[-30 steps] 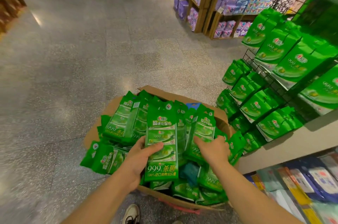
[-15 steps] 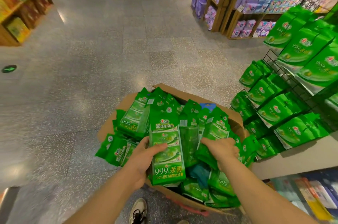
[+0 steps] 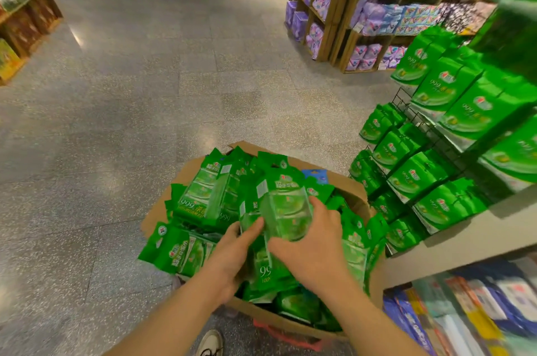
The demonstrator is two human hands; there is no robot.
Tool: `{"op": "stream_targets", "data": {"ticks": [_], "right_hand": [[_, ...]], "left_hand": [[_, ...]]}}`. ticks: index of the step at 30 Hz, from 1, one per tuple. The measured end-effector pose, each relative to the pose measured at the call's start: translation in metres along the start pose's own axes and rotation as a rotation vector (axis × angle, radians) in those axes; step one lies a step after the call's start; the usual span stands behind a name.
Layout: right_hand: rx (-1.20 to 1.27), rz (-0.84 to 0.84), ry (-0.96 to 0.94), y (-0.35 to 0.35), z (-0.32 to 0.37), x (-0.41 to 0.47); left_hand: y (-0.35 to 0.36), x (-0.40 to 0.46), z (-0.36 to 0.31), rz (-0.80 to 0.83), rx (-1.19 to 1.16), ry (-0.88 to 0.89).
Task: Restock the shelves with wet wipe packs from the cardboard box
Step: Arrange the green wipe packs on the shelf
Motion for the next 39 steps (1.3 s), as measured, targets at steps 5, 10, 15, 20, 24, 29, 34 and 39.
{"op": "stream_targets", "data": {"ticks": [5,10,15,20,24,29,34,39], "right_hand": [[-0.12,-0.009,-0.066,0.006,0.018,-0.01],[-0.151,0.055,-0.171,0.021,0.026,-0.008],[0.124,-0.023,0.037,0.028,-0.022,0.031],[-0.043,0.094,0.211,0.079,-0.069,0.063],[-0.001,0.158,0.261,0.108,-0.083,0.075],[0.037,0.164,0.396,0.119,-0.11,0.088],[0.21,0.231,0.473,0.15,-0.163,0.104],[0.362,0.314,0.431,0.154,-0.156,0.097]], "left_hand": [[0.014,0.0,-0.008,0.108,-0.168,0.062],[0.007,0.004,-0.014,0.105,-0.179,0.083],[-0.028,0.001,-0.013,0.003,-0.175,0.06],[-0.049,-0.013,-0.009,-0.013,-0.247,-0.004],[-0.06,-0.019,-0.012,-0.039,-0.226,-0.003],[-0.065,-0.022,-0.016,-0.072,-0.257,0.008],[-0.052,-0.024,-0.014,-0.056,-0.297,-0.014],[-0.044,-0.02,-0.01,-0.06,-0.279,-0.027]]}}
Point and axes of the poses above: each hand's wrist, its own x-axis towards the middle knuckle, its own y-axis out of the palm, z = x × y, the point moved 7 cm from there along x, towards the middle knuckle, and after that the axes turned 11 degrees about -x, right-handed, at the moved point
